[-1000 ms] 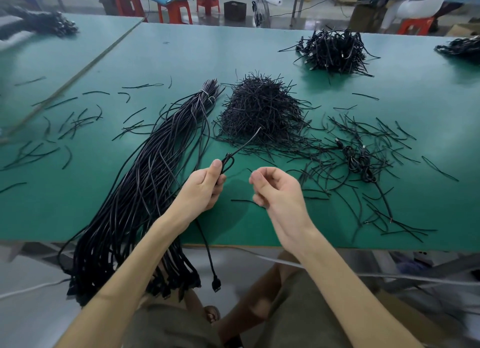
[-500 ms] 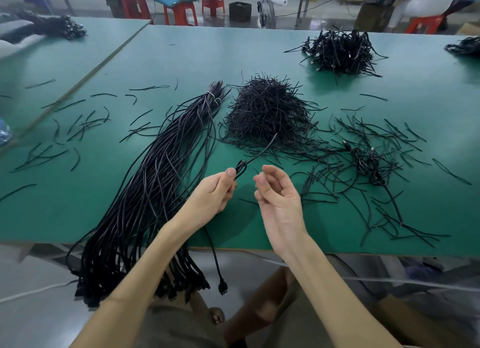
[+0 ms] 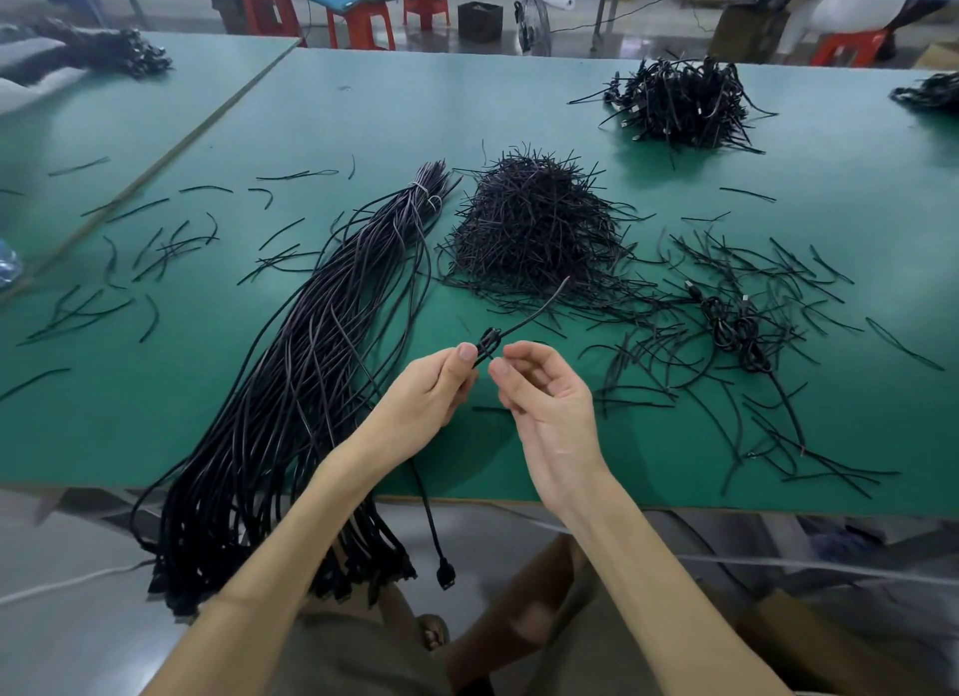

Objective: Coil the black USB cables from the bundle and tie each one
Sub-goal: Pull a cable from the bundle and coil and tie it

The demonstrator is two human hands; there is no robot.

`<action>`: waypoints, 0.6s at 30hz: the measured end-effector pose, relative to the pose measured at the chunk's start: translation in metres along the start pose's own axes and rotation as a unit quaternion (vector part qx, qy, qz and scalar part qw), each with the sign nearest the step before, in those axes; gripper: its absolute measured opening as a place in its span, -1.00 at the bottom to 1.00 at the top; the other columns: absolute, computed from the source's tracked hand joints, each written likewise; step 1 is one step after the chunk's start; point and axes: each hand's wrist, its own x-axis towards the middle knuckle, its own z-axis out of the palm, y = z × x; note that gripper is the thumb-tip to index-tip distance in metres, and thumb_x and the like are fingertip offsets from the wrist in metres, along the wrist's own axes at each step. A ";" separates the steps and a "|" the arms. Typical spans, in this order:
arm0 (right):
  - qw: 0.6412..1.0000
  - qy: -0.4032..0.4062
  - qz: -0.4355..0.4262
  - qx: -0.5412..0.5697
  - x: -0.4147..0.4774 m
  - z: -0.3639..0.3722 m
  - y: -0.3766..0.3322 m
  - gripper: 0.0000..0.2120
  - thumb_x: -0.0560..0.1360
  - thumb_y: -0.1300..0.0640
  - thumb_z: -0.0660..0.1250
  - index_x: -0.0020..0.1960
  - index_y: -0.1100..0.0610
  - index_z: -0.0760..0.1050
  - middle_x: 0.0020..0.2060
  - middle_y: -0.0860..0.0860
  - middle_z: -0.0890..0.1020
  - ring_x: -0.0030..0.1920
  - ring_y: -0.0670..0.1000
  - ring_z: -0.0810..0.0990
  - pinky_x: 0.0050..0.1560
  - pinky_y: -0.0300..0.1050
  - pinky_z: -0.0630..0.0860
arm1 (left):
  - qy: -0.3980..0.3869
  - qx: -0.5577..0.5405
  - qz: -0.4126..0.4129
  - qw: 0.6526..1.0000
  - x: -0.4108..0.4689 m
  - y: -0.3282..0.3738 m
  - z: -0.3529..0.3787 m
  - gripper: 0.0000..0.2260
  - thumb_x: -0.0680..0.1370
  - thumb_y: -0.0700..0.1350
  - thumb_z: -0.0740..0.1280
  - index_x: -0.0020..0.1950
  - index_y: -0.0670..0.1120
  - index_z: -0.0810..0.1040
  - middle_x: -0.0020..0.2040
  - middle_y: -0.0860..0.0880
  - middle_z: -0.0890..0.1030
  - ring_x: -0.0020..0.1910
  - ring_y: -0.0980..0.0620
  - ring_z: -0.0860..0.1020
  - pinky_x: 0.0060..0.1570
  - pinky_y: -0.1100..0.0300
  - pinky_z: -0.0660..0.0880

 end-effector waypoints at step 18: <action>0.993 -0.049 -0.027 -0.105 0.000 -0.002 0.002 -0.79 0.45 0.31 0.52 0.04 0.18 0.59 -0.17 -0.07 0.67 -0.13 -0.14 0.63 -0.07 -0.30 0.54 | -0.003 -0.078 -0.045 0.996 -0.002 0.012 -0.003 -0.50 0.72 0.13 -0.01 -0.38 -0.02 0.26 -0.48 0.13 0.21 -0.52 0.14 0.14 -0.51 0.33 0.11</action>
